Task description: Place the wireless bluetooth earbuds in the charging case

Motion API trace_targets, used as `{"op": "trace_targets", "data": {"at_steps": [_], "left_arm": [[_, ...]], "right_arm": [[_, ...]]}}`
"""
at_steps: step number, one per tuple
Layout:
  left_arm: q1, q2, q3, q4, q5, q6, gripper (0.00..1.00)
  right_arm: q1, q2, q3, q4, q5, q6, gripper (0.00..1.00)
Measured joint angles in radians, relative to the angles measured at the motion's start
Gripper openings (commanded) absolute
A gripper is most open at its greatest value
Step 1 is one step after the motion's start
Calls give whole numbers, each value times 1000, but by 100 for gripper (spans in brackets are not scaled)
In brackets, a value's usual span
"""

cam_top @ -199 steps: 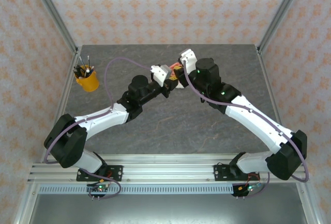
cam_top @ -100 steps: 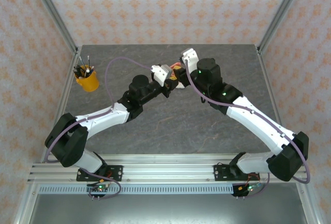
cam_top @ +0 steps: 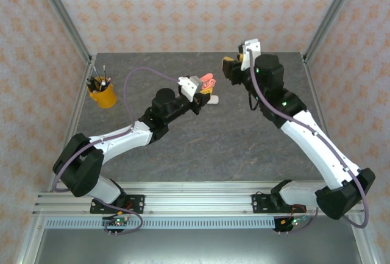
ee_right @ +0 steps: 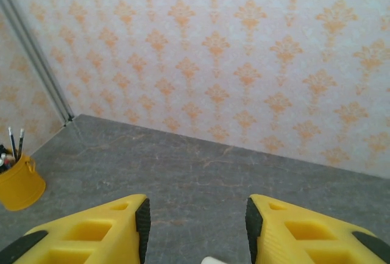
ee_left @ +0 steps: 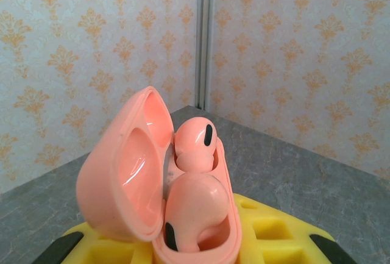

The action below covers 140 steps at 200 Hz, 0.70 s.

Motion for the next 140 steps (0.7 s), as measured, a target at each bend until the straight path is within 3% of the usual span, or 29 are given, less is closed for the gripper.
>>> {"op": "trace_targets", "data": {"at_steps": [99,140], "left_arm": [[0,-1,-16,-69,57,70,0],[0,-1,-26,-96,76,81,0]], "right_arm": [[-33,513,595,-571,-169,138,36],[-34,607,672,-707,-240,138,31]]}}
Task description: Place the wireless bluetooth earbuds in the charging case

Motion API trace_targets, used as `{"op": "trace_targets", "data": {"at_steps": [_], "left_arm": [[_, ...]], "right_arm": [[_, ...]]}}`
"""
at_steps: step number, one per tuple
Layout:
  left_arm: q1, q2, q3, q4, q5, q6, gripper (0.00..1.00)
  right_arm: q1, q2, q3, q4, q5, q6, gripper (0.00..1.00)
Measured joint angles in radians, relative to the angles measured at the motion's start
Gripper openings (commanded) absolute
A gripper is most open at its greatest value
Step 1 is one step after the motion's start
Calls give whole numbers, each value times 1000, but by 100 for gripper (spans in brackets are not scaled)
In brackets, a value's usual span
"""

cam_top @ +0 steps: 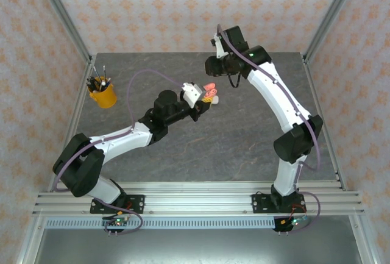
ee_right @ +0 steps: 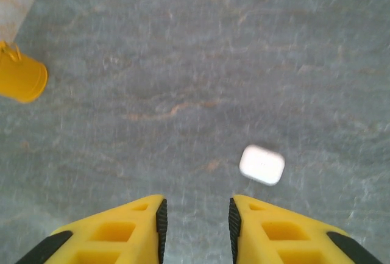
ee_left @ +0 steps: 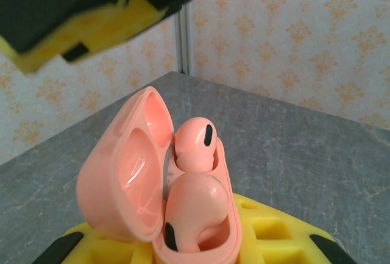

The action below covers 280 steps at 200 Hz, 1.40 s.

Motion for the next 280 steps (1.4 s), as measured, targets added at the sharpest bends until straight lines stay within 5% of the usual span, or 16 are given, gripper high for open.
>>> {"op": "trace_targets", "data": {"at_steps": [90,163,221,280], "left_arm": [[33,19,-2,-23,29,-31,0],[97,78,5,-23,26,-154,0],[107,267,197,-352,107,-335,0],[107,542,491,-729,237,-480,0]], "right_arm": [[-10,-135,-225,-27,-130,-5,21],[-115,-418,-589,102,35,206,27],[-128,-476,-836,202,85,360,27],[-128,-566,-911,231,120,414,28]]}}
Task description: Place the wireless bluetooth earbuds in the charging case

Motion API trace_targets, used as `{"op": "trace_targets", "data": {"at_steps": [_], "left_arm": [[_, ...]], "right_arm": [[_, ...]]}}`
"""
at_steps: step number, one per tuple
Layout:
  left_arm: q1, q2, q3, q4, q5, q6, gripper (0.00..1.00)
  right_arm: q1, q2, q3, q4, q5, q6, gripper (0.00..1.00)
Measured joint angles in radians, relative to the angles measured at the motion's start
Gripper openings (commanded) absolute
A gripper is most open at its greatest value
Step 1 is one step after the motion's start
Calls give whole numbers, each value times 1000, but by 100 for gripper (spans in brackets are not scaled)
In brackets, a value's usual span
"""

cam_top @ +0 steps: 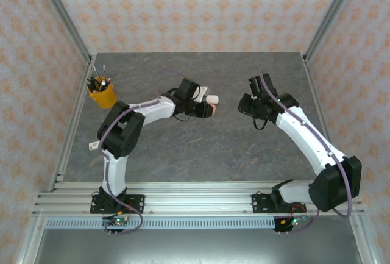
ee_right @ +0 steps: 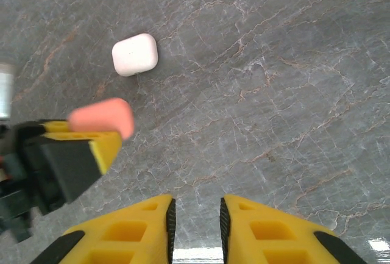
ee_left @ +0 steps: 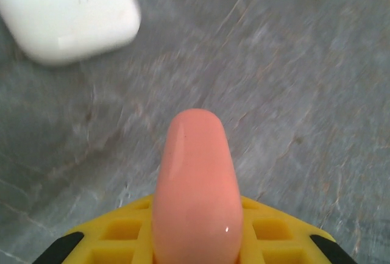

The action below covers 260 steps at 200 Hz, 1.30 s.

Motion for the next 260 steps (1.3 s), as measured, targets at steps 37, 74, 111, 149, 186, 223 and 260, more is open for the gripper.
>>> {"op": "trace_targets", "data": {"at_steps": [37,74,111,149,186,223,260], "left_arm": [[0,72,60,-122,55,-47,6],[0,85,101,-201,53,-57,33],[2,85,109,-251,44,-78,73],[18,42,116,-287,14,-71,100],[106,-44,93,-379,-76,-36,100],[170,-296,43,-412,-256,32,100],[163,-638,-208,-227,-504,157,100]], "right_arm": [[0,-32,-21,0,23,6,30],[0,-54,-26,-1,39,6,37],[0,-83,-26,-2,48,6,44],[0,-96,-26,-12,60,-2,61],[-10,-124,-24,-23,115,-6,100],[-29,-137,8,-22,222,-48,100],[-39,-151,-63,108,472,-113,100]]}}
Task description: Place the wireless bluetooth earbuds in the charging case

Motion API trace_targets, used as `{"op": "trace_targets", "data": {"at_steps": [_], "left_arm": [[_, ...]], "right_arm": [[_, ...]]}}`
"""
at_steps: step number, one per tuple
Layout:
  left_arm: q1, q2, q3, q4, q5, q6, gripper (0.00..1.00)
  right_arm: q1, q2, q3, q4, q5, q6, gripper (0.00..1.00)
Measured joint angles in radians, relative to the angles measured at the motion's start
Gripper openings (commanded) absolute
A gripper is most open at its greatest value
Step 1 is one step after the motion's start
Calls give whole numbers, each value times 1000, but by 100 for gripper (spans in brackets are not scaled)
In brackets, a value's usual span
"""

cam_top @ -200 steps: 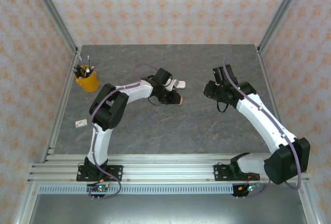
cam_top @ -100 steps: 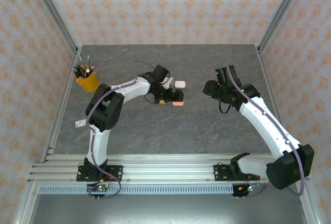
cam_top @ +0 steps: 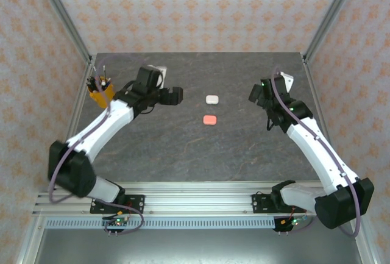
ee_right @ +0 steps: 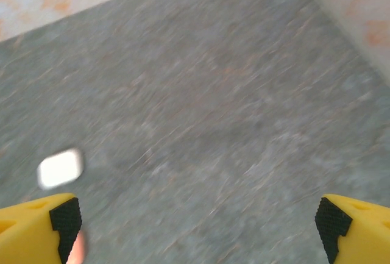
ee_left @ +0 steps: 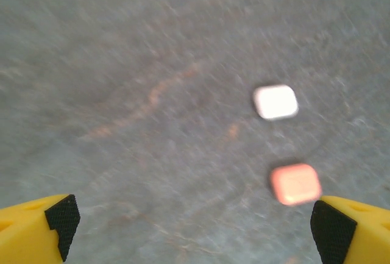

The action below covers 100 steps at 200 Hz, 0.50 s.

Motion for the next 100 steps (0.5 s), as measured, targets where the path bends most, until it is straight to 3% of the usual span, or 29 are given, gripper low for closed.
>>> {"op": "trace_targets", "data": {"at_steps": [43,74,100], "left_arm": [[38,-237,-425,310,-282,149,100],[118,-234,-607,514,-385,215,100],[174,-173,-683,695,-405,238,100]], "right_arm": [[-63,10,-253,280,219,-109,100],[-152,87,-382,486,246,-177,100],[-163,187,-463,658,244,-248,100]]}}
